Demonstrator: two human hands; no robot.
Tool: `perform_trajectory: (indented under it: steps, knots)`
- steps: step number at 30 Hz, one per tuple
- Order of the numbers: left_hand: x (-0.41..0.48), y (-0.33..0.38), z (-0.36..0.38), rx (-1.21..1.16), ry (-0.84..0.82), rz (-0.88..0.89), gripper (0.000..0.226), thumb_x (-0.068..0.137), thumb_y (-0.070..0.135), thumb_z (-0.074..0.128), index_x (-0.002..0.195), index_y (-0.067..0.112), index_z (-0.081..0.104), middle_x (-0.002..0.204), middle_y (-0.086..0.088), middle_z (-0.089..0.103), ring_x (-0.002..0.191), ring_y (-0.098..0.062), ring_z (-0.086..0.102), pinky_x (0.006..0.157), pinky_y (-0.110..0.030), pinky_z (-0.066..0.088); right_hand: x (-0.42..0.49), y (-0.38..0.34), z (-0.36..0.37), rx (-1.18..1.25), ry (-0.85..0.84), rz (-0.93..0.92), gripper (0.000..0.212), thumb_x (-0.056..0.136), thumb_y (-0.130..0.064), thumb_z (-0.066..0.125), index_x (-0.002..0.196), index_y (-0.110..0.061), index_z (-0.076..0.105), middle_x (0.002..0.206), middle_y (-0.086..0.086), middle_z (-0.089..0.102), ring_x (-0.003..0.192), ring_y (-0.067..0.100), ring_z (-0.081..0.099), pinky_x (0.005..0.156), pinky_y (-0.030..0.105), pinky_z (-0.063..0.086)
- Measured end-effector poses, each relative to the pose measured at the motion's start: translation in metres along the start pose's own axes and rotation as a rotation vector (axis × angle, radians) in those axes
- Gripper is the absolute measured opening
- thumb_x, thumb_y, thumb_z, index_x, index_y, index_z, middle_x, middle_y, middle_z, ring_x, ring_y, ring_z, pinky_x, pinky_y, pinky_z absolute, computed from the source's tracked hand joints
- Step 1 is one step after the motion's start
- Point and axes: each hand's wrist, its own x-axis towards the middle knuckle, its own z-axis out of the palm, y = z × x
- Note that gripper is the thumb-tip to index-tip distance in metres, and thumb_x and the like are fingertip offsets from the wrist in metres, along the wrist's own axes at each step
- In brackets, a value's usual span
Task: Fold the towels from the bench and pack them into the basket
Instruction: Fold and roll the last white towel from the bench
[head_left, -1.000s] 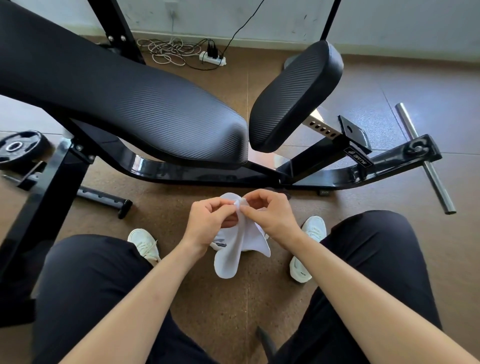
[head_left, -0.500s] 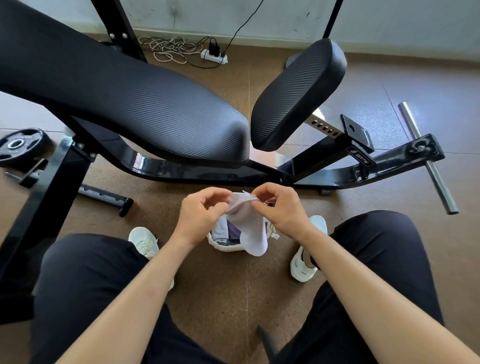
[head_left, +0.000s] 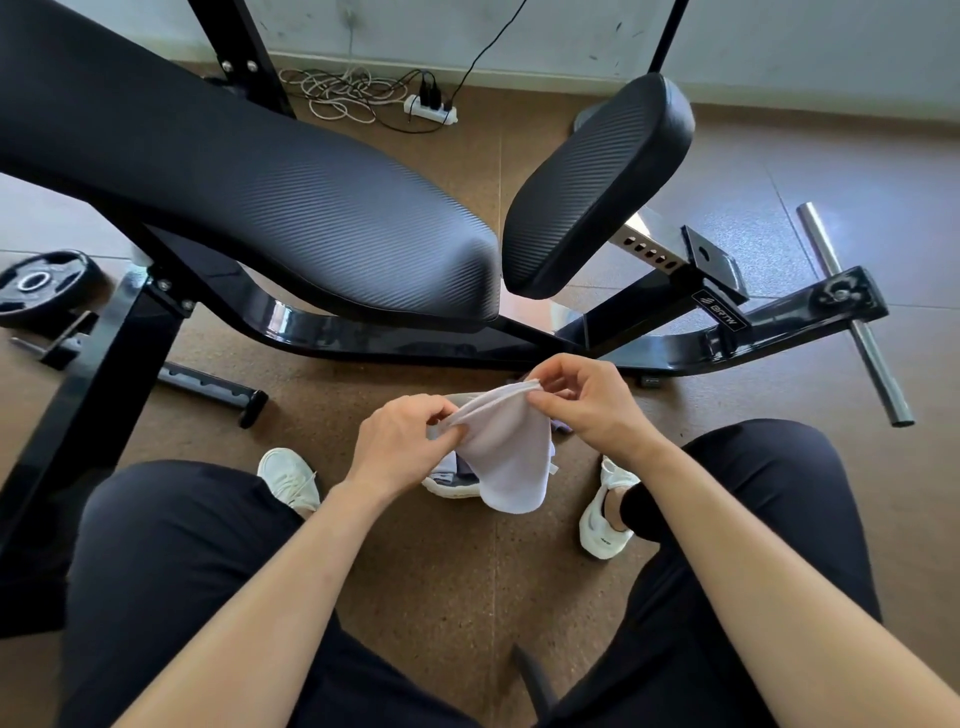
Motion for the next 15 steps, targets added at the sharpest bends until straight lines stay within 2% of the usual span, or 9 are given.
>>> perform_trajectory:
  steps: [3, 6, 8, 11, 13, 15]
  knots:
    - [0.001, -0.003, -0.005, -0.058, 0.033, -0.038, 0.012, 0.096, 0.038, 0.064, 0.1, 0.031, 0.072, 0.091, 0.013, 0.07, 0.081, -0.007, 0.061, 0.063, -0.025, 0.048, 0.004, 0.006, -0.003, -0.091, 0.025, 0.018, 0.013, 0.09, -0.01, 0.074, 0.093, -0.023, 0.072, 0.091, -0.002, 0.072, 0.085, 0.015, 0.069, 0.078, 0.029, 0.06]
    - [0.005, -0.006, -0.008, -0.268, 0.028, -0.111, 0.012, 0.098, 0.032, 0.062, 0.106, 0.026, 0.069, 0.101, 0.009, 0.069, 0.094, -0.009, 0.061, 0.073, -0.025, 0.05, 0.007, 0.011, -0.006, -0.174, 0.015, 0.043, 0.019, 0.09, -0.01, 0.073, 0.088, -0.028, 0.068, 0.089, 0.0, 0.072, 0.085, 0.019, 0.07, 0.08, 0.036, 0.061]
    - [0.006, -0.002, -0.012, -0.425, 0.009, -0.127, 0.011, 0.1, 0.031, 0.061, 0.106, 0.024, 0.067, 0.101, 0.01, 0.067, 0.098, -0.011, 0.062, 0.075, -0.025, 0.05, 0.009, 0.013, -0.005, -0.204, 0.009, 0.047, 0.022, 0.088, -0.007, 0.073, 0.086, -0.028, 0.066, 0.085, -0.001, 0.071, 0.081, 0.016, 0.068, 0.077, 0.034, 0.059]
    - [0.005, 0.005, -0.017, -0.517, -0.001, -0.103, 0.012, 0.101, 0.031, 0.058, 0.107, 0.022, 0.064, 0.102, 0.01, 0.065, 0.1, -0.011, 0.062, 0.076, -0.023, 0.048, 0.008, 0.012, -0.002, -0.251, 0.003, 0.041, 0.026, 0.083, -0.001, 0.071, 0.083, -0.026, 0.065, 0.082, -0.004, 0.069, 0.076, 0.013, 0.064, 0.072, 0.026, 0.051]
    - [0.004, 0.008, -0.019, -0.554, -0.016, -0.085, 0.012, 0.101, 0.03, 0.058, 0.108, 0.023, 0.064, 0.103, 0.01, 0.065, 0.101, -0.011, 0.061, 0.077, -0.024, 0.048, 0.007, 0.009, 0.0, -0.27, -0.024, 0.035, 0.026, 0.08, -0.002, 0.072, 0.09, -0.025, 0.066, 0.088, -0.005, 0.069, 0.083, 0.013, 0.064, 0.074, 0.025, 0.05]
    - [0.005, 0.008, -0.02, -0.582, -0.05, -0.064, 0.009, 0.101, 0.029, 0.06, 0.108, 0.026, 0.065, 0.105, 0.01, 0.066, 0.101, -0.01, 0.062, 0.081, -0.027, 0.051, 0.005, 0.004, 0.005, -0.318, -0.063, -0.005, 0.033, 0.08, -0.012, 0.076, 0.109, -0.024, 0.067, 0.103, -0.007, 0.068, 0.099, 0.012, 0.062, 0.085, 0.027, 0.051]
